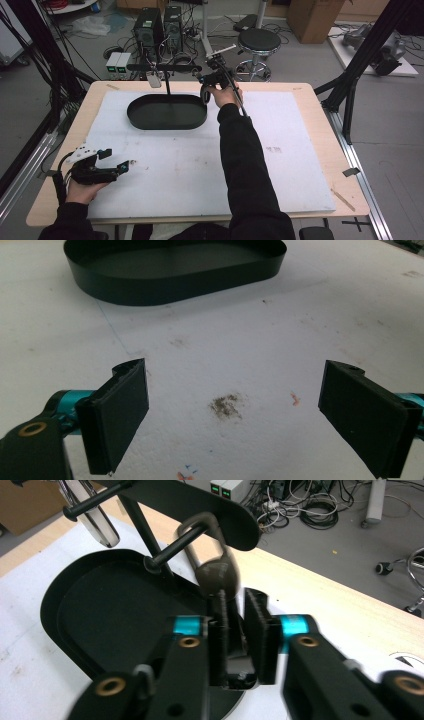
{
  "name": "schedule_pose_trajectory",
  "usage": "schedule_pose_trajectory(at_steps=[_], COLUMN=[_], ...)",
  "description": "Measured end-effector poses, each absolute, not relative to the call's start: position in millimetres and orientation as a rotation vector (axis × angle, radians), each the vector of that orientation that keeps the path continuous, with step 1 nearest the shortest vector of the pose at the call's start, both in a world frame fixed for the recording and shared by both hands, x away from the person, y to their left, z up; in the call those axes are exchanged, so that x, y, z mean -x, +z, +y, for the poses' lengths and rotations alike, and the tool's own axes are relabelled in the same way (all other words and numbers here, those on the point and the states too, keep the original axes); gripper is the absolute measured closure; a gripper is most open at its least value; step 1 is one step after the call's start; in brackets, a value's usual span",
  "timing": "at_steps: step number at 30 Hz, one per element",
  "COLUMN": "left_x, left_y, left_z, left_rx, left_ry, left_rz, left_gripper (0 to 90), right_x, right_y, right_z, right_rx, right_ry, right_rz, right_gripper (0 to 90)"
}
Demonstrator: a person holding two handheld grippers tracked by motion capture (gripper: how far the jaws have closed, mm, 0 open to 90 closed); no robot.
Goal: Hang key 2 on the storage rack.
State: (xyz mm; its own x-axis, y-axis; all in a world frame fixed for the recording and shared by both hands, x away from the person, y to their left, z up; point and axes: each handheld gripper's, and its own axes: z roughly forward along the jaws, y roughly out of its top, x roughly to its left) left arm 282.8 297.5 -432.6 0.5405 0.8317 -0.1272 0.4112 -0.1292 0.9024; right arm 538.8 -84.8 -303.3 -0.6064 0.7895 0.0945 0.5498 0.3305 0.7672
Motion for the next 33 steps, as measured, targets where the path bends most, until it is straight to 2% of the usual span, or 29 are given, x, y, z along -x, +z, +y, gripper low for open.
schedule_pose_trajectory(at_steps=[2,5,12,13,14,15,16,24,33], left_x=[-282,-282,-282,-283,-282,-282,-282,-282,-282], left_y=[-432,-432,-433,-433,-433,-433,-432,-432,-433], left_z=[298,299,297,297,297,297,298,297,296], left_rx=[-1.733,-1.738,-1.759,-1.761,-1.760,-1.756,-1.754,-1.749,-1.761], left_ry=[0.509,0.508,0.506,0.514,0.518,0.521,0.523,0.524,0.515], left_rz=[1.044,1.049,1.044,1.045,1.047,1.051,1.049,1.052,1.051], left_gripper=[13.0,13.0,13.0,13.0,13.0,13.0,13.0,13.0,13.0], right_x=[-538,-535,-520,-519,-517,-516,-516,-506,-492], right_y=[-303,-302,-309,-309,-310,-310,-310,-304,-313], right_z=[-86,-87,-95,-96,-96,-97,-97,-103,-132], right_rx=[-1.199,-1.180,-1.129,-1.130,-1.123,-1.118,-1.113,-1.084,-1.136], right_ry=[1.144,1.097,1.058,1.038,1.034,1.040,1.034,1.061,1.095], right_rz=[2.330,2.351,2.331,2.336,2.349,2.371,2.385,2.419,2.381], right_gripper=[73.5,60.1,15.1,10.1,9.5,3.0,0.8,0.8,0.8])
